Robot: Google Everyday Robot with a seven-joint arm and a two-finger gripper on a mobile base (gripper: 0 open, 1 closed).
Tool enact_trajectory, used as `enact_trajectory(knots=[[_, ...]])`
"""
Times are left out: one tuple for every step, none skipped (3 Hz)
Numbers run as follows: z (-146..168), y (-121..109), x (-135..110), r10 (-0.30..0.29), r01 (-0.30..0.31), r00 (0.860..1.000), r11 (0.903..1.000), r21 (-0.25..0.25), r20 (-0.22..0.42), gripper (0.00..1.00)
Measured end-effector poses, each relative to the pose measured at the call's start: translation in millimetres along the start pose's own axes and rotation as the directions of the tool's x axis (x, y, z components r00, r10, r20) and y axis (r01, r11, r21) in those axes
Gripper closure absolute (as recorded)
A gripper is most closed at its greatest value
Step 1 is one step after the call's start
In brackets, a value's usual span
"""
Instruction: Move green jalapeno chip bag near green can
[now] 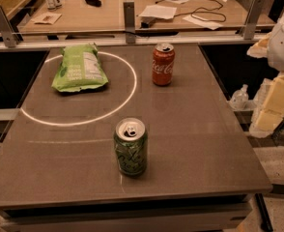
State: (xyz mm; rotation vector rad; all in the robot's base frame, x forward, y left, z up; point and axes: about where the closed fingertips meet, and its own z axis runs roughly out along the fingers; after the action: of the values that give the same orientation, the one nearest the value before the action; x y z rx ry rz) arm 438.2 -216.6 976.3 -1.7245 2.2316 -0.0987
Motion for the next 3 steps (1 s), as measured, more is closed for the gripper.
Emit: enact_trajectory(knots=[[0, 0, 0, 0.0, 0.0, 1.0, 1.0, 0.0, 0.0, 0.0], [-4, 1, -6, -0.027, 0.026, 0.999, 0.9995, 0.019, 0.022, 0.0], [-8, 8, -21, -0.083, 0.079, 0.996, 0.9928, 0.09, 0.038, 0.0]])
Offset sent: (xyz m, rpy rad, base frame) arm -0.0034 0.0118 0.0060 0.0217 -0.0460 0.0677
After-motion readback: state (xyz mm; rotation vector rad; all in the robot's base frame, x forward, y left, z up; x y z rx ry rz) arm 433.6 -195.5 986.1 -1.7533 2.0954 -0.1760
